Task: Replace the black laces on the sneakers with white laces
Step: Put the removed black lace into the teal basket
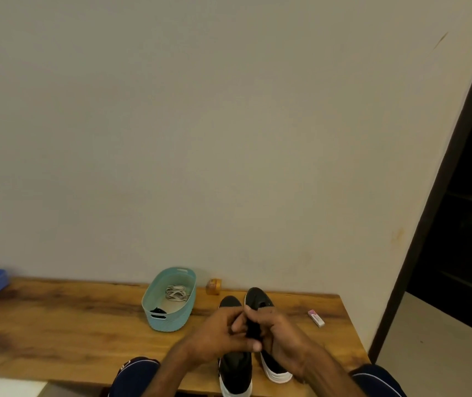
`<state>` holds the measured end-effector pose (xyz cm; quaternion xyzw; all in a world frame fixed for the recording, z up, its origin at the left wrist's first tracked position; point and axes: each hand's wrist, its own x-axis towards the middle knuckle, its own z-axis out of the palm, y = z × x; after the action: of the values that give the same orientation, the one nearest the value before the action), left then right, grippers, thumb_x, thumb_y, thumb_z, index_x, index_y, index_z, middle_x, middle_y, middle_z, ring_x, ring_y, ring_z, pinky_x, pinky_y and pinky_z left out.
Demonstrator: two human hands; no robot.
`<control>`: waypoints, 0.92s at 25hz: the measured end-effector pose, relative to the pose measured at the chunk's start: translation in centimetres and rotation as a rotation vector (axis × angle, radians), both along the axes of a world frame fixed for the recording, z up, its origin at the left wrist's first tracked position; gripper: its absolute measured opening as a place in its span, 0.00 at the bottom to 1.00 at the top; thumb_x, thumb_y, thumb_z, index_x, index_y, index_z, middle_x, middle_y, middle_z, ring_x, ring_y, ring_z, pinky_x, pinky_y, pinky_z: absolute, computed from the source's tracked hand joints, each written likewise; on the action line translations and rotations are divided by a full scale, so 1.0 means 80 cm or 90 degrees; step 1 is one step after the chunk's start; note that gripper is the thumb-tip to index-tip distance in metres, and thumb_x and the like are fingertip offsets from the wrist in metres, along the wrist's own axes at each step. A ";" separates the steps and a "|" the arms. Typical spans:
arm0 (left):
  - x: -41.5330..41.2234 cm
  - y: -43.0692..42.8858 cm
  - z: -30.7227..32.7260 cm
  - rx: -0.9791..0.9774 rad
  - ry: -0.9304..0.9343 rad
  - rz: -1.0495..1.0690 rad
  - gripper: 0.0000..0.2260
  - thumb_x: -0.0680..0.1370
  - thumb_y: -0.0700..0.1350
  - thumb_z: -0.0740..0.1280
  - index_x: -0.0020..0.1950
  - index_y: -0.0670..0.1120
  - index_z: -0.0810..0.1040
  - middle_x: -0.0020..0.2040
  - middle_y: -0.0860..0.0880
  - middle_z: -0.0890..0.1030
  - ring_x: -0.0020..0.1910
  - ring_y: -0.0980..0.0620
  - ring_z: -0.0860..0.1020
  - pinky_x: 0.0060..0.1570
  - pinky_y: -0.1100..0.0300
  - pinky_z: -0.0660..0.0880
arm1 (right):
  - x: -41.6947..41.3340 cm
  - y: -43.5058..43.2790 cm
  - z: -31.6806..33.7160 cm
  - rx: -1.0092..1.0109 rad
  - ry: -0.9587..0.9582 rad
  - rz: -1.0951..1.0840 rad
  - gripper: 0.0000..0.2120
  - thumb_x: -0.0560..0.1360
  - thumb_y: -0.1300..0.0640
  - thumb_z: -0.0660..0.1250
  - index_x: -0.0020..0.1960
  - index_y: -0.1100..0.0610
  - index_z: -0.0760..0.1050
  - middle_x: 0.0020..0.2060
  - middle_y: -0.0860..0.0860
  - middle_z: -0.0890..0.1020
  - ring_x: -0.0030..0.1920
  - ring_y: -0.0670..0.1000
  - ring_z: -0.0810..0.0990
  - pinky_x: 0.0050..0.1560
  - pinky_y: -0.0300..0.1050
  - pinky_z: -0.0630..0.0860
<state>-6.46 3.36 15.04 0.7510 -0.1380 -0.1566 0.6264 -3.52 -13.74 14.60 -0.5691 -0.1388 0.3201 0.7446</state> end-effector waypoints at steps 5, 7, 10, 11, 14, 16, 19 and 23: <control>-0.020 0.007 -0.028 -0.188 0.149 -0.021 0.26 0.71 0.54 0.77 0.65 0.45 0.78 0.46 0.41 0.75 0.46 0.45 0.74 0.50 0.48 0.78 | -0.002 -0.010 -0.007 0.065 0.036 0.149 0.23 0.81 0.50 0.66 0.60 0.72 0.76 0.54 0.63 0.82 0.50 0.57 0.84 0.54 0.46 0.80; -0.026 0.008 -0.037 -0.250 0.193 -0.053 0.37 0.69 0.62 0.75 0.71 0.44 0.72 0.51 0.39 0.74 0.52 0.40 0.71 0.54 0.46 0.78 | -0.001 -0.016 -0.011 0.121 0.051 0.189 0.20 0.84 0.52 0.59 0.59 0.69 0.78 0.56 0.63 0.83 0.53 0.56 0.85 0.54 0.43 0.81; -0.028 0.000 -0.036 -0.321 0.255 -0.034 0.40 0.67 0.72 0.64 0.62 0.40 0.77 0.39 0.46 0.73 0.41 0.46 0.74 0.52 0.46 0.75 | 0.001 -0.016 -0.016 0.207 0.077 0.213 0.18 0.86 0.52 0.54 0.49 0.62 0.76 0.57 0.66 0.81 0.58 0.61 0.82 0.61 0.49 0.78; -0.028 -0.004 -0.036 -0.323 0.255 -0.025 0.37 0.67 0.72 0.64 0.56 0.40 0.79 0.36 0.48 0.72 0.38 0.49 0.73 0.50 0.48 0.75 | 0.001 -0.015 -0.017 0.220 0.070 0.228 0.17 0.86 0.51 0.54 0.47 0.59 0.75 0.55 0.65 0.82 0.56 0.60 0.82 0.60 0.51 0.77; -0.029 -0.015 -0.032 -0.245 0.201 0.006 0.27 0.69 0.68 0.70 0.40 0.43 0.80 0.31 0.50 0.74 0.33 0.54 0.74 0.46 0.53 0.78 | 0.002 -0.015 -0.021 0.224 0.041 0.277 0.17 0.86 0.50 0.53 0.46 0.56 0.73 0.51 0.61 0.82 0.53 0.57 0.82 0.55 0.51 0.75; -0.029 -0.017 -0.032 -0.164 0.168 0.021 0.25 0.78 0.61 0.63 0.50 0.38 0.78 0.32 0.50 0.74 0.34 0.55 0.75 0.47 0.56 0.78 | 0.002 -0.021 -0.019 0.199 0.045 0.277 0.17 0.86 0.51 0.53 0.45 0.57 0.73 0.52 0.63 0.82 0.54 0.58 0.82 0.57 0.49 0.76; -0.028 -0.019 -0.039 -0.145 0.113 0.049 0.17 0.83 0.51 0.55 0.57 0.39 0.75 0.31 0.52 0.74 0.36 0.56 0.76 0.46 0.60 0.76 | 0.004 -0.028 -0.004 0.103 0.021 0.261 0.17 0.84 0.52 0.55 0.42 0.57 0.75 0.50 0.62 0.83 0.50 0.54 0.84 0.44 0.37 0.79; -0.024 -0.018 -0.056 -0.082 0.062 0.069 0.19 0.82 0.52 0.56 0.56 0.35 0.73 0.30 0.55 0.76 0.37 0.58 0.77 0.47 0.62 0.73 | 0.007 -0.034 0.001 0.059 0.001 0.268 0.18 0.84 0.54 0.54 0.41 0.56 0.77 0.48 0.58 0.85 0.48 0.51 0.85 0.42 0.36 0.77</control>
<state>-8.38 1.89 10.60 0.7073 -0.0761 -0.1497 0.6867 -2.93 -16.44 14.69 -0.4924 -0.2690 0.4623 0.6866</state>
